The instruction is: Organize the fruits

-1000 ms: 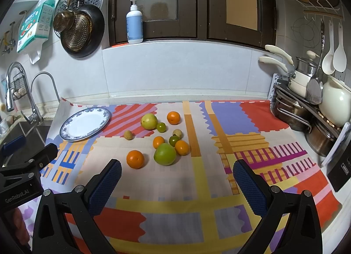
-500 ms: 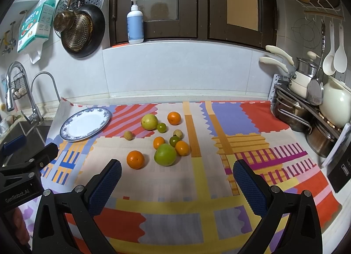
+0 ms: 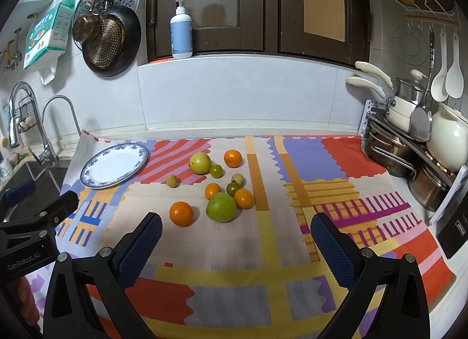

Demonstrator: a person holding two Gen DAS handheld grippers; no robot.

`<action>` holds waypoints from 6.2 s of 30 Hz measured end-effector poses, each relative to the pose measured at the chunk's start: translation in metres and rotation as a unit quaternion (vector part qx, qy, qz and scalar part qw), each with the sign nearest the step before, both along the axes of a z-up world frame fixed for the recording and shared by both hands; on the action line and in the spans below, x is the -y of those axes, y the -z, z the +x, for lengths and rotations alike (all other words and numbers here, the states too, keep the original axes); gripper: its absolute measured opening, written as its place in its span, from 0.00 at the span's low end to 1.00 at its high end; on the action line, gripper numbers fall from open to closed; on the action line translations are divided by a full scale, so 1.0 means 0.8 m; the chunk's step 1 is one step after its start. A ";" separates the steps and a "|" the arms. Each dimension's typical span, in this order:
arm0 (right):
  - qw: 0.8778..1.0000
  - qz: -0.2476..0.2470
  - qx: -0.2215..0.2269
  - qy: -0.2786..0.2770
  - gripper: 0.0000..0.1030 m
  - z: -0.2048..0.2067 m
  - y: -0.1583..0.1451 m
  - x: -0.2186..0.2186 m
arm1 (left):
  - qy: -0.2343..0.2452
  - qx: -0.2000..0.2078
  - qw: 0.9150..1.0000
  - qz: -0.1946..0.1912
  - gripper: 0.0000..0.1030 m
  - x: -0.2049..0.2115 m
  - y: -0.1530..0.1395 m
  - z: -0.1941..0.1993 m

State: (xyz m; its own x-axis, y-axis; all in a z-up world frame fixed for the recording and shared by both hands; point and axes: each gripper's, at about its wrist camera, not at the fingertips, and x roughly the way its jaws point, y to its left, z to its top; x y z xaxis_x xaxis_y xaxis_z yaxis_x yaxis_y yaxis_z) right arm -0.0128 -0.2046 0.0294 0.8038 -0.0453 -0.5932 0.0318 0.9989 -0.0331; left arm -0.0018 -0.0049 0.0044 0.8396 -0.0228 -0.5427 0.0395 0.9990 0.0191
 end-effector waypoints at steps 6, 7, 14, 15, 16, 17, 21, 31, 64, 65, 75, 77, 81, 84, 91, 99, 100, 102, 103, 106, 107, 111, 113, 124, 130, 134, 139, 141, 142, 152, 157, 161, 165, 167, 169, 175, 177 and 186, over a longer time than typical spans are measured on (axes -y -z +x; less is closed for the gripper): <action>1.000 0.000 0.001 0.000 0.99 0.000 0.000 0.000 | 0.000 -0.001 1.000 0.000 1.00 0.001 0.000 0.002; 1.000 0.000 0.001 0.000 0.99 0.000 0.000 0.000 | 0.001 -0.001 1.000 -0.001 1.00 0.001 0.001 0.002; 1.000 0.000 0.000 0.000 0.99 0.000 0.001 0.000 | 0.003 -0.002 1.000 -0.001 1.00 0.004 0.000 0.007; 1.000 -0.001 0.000 0.000 0.99 0.001 0.001 -0.001 | 0.003 -0.003 1.000 -0.002 1.00 0.004 0.000 0.009; 1.000 0.000 -0.001 0.000 0.99 0.002 0.001 -0.001 | 0.004 -0.004 1.000 -0.003 1.00 0.004 0.001 0.010; 1.000 0.000 -0.002 0.000 0.99 0.003 0.001 -0.001 | 0.005 -0.005 1.000 -0.004 1.00 0.004 0.002 0.012; 1.000 0.000 -0.006 -0.001 0.99 0.007 0.004 -0.001 | 0.007 -0.009 1.000 -0.005 1.00 0.004 0.006 0.016; 1.000 0.003 -0.023 -0.005 0.99 0.025 0.017 0.003 | 0.030 -0.020 0.999 0.012 1.00 0.013 0.021 0.033; 0.982 0.106 -0.141 -0.068 0.66 0.174 0.119 0.026 | 0.191 -0.130 0.973 -0.028 0.58 0.078 0.114 0.160; 0.981 0.109 -0.146 -0.069 0.64 0.177 0.122 0.026 | 0.194 -0.136 0.971 -0.033 0.57 0.080 0.116 0.163; 0.974 0.130 -0.171 -0.076 0.56 0.197 0.140 0.029 | 0.208 -0.175 0.961 -0.058 0.47 0.088 0.138 0.185; 0.971 0.137 -0.179 -0.079 0.53 0.200 0.145 0.029 | 0.212 -0.181 0.958 -0.064 0.44 0.088 0.142 0.188; 0.969 0.139 -0.186 -0.083 0.52 0.204 0.152 0.028 | 0.218 -0.185 0.955 -0.074 0.44 0.088 0.146 0.192; 0.968 0.142 -0.190 -0.086 0.51 0.206 0.156 0.028 | 0.221 -0.187 0.954 -0.081 0.40 0.089 0.147 0.195; 0.967 0.142 -0.192 -0.091 0.49 0.208 0.160 0.027 | 0.220 -0.186 0.954 -0.082 0.37 0.087 0.145 0.194; 0.968 0.130 -0.189 -0.098 0.49 0.202 0.158 0.019 | 0.180 -0.165 0.967 -0.069 0.37 0.065 0.127 0.185; 0.969 0.128 -0.188 -0.100 0.49 0.200 0.157 0.017 | 0.175 -0.160 0.969 -0.069 0.37 0.063 0.124 0.182; 0.969 0.124 -0.186 -0.102 0.49 0.196 0.154 0.014 | 0.171 -0.155 0.971 -0.069 0.37 0.059 0.120 0.180; 0.969 0.124 -0.185 -0.103 0.49 0.194 0.152 0.013 | 0.168 -0.151 0.972 -0.068 0.37 0.057 0.117 0.177; 0.971 0.120 -0.177 -0.105 0.49 0.189 0.143 0.009 | 0.163 -0.139 0.974 -0.071 0.37 0.051 0.108 0.169; 0.972 0.117 -0.174 -0.105 0.49 0.187 0.140 0.008 | 0.161 -0.134 0.975 -0.072 0.37 0.049 0.104 0.166; 0.976 0.108 -0.156 -0.109 0.49 0.177 0.120 0.002 | 0.154 -0.113 0.978 -0.077 0.37 0.044 0.088 0.153; 0.978 0.100 -0.141 -0.113 0.49 0.171 0.105 -0.003 | 0.151 -0.100 0.980 -0.081 0.37 0.038 0.076 0.148; 0.982 0.087 -0.089 -0.145 0.49 0.156 0.056 -0.040 | 0.105 -0.029 0.992 -0.070 0.37 -0.002 0.028 0.122; 0.980 0.082 -0.067 -0.171 0.49 0.163 0.039 -0.073 | 0.070 -0.011 0.996 -0.058 0.37 -0.034 0.015 0.121; 0.977 0.079 -0.054 -0.192 0.49 0.176 0.028 -0.101 | 0.046 -0.006 0.998 -0.050 0.37 -0.060 0.010 0.128; 0.972 0.072 -0.046 -0.218 0.49 0.200 0.022 -0.142 | 0.004 -0.009 0.999 -0.030 0.37 -0.098 0.012 0.147; 0.970 0.065 -0.047 -0.228 0.49 0.213 0.021 -0.161 | -0.008 -0.011 1.000 -0.025 0.37 -0.114 0.013 0.156; 0.969 0.063 -0.046 -0.233 0.49 0.219 0.021 -0.169 | -0.013 -0.012 1.000 -0.024 0.37 -0.123 0.014 0.161; 0.960 0.054 -0.079 -0.265 0.49 0.303 0.045 -0.247 | -0.038 -0.047 0.998 -0.035 0.37 -0.184 0.033 0.233; 0.956 0.043 -0.097 -0.272 0.49 0.345 0.070 -0.271 | -0.040 -0.078 0.995 -0.044 0.37 -0.206 0.058 0.278; 0.954 0.037 -0.122 -0.273 0.49 0.380 0.097 -0.293 | -0.042 -0.099 0.993 -0.051 0.37 -0.223 0.081 0.313; 0.950 0.031 -0.148 -0.272 0.49 0.409 0.122 -0.310 | -0.047 -0.126 0.989 -0.061 0.37 -0.238 0.104 0.348; 0.948 0.029 -0.164 -0.271 0.49 0.426 0.136 -0.318 | -0.048 -0.136 0.987 -0.063 0.37 -0.242 0.113 0.359; 0.947 0.032 -0.177 -0.267 0.49 0.438 0.147 -0.321 | -0.047 -0.141 0.987 -0.063 0.37 -0.245 0.120 0.369; 0.945 0.030 -0.193 -0.261 0.49 0.457 0.168 -0.328 | -0.046 -0.156 0.985 -0.061 0.37 -0.250 0.139 0.387; 0.945 0.028 -0.195 -0.262 0.49 0.459 0.172 -0.331 | -0.048 -0.160 0.984 -0.060 0.37 -0.251 0.144 0.389; 0.943 0.022 -0.198 -0.268 0.49 0.458 0.177 -0.334 | -0.047 -0.157 0.985 -0.057 0.37 -0.249 0.149 0.396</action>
